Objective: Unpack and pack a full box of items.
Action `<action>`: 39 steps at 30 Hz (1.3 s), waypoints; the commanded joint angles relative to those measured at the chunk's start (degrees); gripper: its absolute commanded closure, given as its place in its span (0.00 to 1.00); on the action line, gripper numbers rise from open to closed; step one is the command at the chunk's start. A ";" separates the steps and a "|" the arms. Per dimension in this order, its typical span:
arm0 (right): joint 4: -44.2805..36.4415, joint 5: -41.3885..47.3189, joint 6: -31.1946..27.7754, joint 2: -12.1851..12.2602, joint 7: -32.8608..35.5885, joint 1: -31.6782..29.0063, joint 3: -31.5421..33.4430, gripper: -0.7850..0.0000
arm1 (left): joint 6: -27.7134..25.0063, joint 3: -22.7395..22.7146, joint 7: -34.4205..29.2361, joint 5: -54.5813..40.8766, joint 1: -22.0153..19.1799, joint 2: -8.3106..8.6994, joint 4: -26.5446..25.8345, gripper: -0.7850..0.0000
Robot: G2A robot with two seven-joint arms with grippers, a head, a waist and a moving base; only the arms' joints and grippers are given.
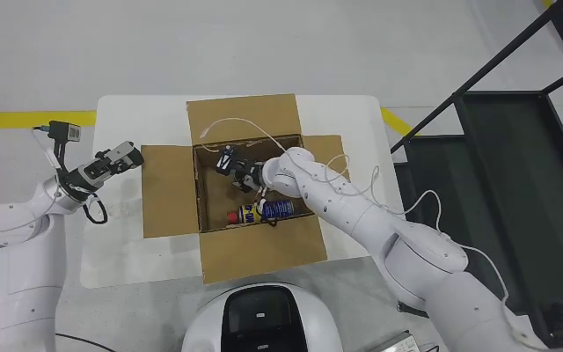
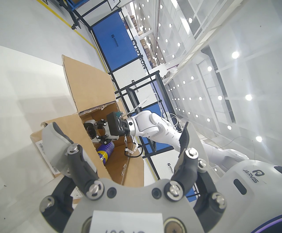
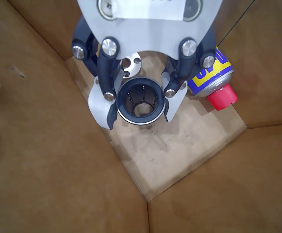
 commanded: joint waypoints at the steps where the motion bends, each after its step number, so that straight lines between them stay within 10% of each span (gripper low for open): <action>1: 0.18 -0.02 -0.34 -0.33 -0.16 0.19 0.15 0.00 | 0.12 0.00 0.59 0.44 0.34 0.16 -0.16 0.00; 11: -12.57 0.36 -2.81 3.11 3.26 -3.21 6.63 0.00 | 0.15 0.02 0.66 0.39 0.43 0.23 -0.09 0.00; 24: -50.47 11.10 -8.34 14.91 17.10 -29.12 36.18 0.00 | -2.35 1.63 7.08 5.76 -0.44 0.52 5.24 0.00; 39: -56.43 26.05 -3.93 17.56 22.60 -38.77 48.28 0.00 | -4.57 8.36 5.80 1.01 -2.95 -0.06 9.61 0.00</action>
